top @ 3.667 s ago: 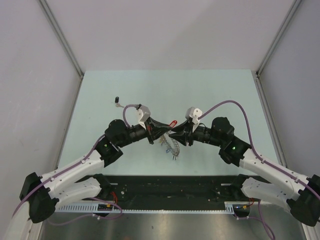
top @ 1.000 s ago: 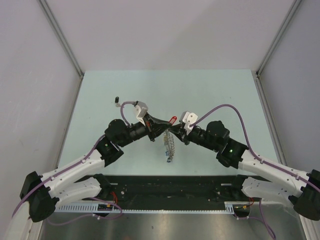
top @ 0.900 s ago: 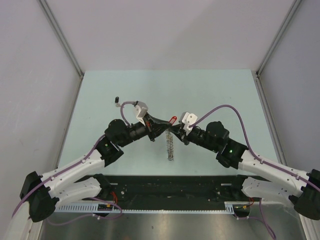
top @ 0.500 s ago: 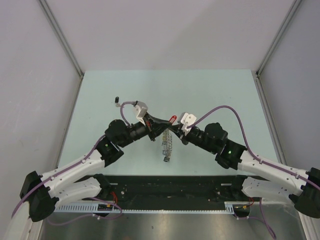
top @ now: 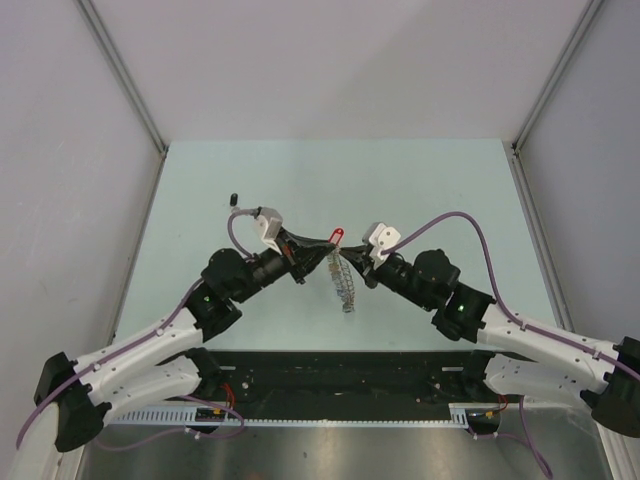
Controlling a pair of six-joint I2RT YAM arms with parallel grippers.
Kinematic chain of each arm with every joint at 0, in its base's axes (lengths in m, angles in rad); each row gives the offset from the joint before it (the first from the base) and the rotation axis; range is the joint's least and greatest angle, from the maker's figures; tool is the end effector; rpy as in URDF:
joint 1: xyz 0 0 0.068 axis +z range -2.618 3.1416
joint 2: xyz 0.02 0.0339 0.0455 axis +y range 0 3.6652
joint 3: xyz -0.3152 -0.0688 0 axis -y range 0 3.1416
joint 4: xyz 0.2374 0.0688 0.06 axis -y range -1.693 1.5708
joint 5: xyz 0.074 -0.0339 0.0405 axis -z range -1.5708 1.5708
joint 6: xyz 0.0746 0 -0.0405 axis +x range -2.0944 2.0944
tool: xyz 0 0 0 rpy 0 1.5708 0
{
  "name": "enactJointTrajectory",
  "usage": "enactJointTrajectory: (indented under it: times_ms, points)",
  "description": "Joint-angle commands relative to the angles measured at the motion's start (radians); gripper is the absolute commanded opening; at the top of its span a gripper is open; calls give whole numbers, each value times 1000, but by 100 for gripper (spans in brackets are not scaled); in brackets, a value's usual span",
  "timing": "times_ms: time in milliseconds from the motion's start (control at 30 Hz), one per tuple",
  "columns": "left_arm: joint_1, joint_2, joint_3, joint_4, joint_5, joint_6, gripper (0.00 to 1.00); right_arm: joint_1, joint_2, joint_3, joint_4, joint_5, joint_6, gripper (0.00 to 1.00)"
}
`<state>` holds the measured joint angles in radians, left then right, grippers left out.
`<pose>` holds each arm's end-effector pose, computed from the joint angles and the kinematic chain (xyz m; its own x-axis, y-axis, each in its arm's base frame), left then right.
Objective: Put the keys on the keyring
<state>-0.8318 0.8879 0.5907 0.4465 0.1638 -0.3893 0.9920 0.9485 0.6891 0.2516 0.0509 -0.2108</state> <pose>0.1335 -0.1646 0.3678 -0.2253 -0.3087 -0.9241 0.8132 0.4628 -0.3529 0.1288 0.1901 0.3656 0.1649 -0.1296 -0.9778 -0.7912 0.5745 -0.2096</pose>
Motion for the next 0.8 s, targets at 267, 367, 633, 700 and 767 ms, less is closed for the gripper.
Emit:
enactJointTrajectory:
  times_ms: [267, 367, 633, 700, 767]
  points:
    - [-13, -50, -71, 103, -93, -125, 0, -9, -70, -59, 216, 118, 80, 0]
    - [-13, -38, -77, 113, -89, -138, 0, -9, -74, -69, 248, 124, 91, 0]
    - [-21, -15, -81, 116, -90, -138, 0, -7, -91, -91, 325, 142, 126, 0]
    - [-21, -10, -85, 112, -101, -131, 1, -9, -96, -95, 340, 145, 133, 0]
    - [-21, -7, -88, 110, -104, -126, 1, -9, -100, -100, 350, 153, 139, 0]
